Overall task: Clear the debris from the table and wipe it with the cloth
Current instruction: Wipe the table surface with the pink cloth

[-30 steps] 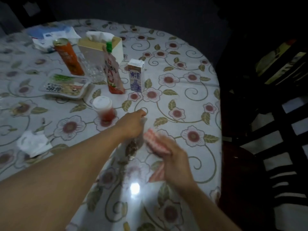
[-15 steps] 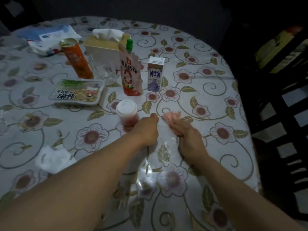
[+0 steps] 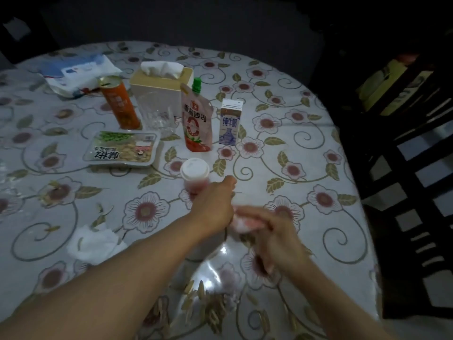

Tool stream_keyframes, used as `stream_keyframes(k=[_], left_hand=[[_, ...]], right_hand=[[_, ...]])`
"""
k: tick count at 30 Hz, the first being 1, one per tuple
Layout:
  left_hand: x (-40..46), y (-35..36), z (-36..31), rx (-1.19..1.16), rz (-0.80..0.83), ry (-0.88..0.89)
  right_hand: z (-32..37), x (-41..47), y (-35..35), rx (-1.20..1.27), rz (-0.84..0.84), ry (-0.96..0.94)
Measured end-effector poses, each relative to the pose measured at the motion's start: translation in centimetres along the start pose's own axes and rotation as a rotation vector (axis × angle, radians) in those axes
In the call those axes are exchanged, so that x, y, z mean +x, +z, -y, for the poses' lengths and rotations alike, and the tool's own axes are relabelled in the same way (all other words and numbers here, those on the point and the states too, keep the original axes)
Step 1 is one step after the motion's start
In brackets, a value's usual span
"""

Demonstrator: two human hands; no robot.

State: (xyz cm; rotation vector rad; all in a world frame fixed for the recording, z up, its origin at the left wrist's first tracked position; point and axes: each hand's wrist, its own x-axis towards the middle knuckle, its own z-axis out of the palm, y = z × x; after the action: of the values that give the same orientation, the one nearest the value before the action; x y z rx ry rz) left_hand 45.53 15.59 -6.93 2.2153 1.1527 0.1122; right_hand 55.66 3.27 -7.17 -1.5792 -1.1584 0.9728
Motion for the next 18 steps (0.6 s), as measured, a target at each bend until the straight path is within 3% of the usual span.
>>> stream_keyframes(k=[5,9,11,14,18], left_hand=[[0.1,-2.3,0.2,0.042,-0.203,0.053],[1.4,-3.6,2.0,0.215,-0.391,-0.026],[1.9,-3.7,3.1,0.286,-0.354,-0.102],[2.0,-3.4,4.2,0.141,-0.245,-0.182],[2.6,-3.9,4.2,0.040,-0.320,-0.208]], right_hand=[[-1.1,9.1,-3.2,-0.122,-0.153,0.023],[-3.2,14.7,-3.6,-0.263,-0.195,0.024],[-4.5,15.3,-2.7,-0.361,-0.180,0.006],[-6.5,14.4,-0.6,-0.442,-0.157,-0.099],[-7.1,13.3,0.1,-0.463,-0.114,-0.115]])
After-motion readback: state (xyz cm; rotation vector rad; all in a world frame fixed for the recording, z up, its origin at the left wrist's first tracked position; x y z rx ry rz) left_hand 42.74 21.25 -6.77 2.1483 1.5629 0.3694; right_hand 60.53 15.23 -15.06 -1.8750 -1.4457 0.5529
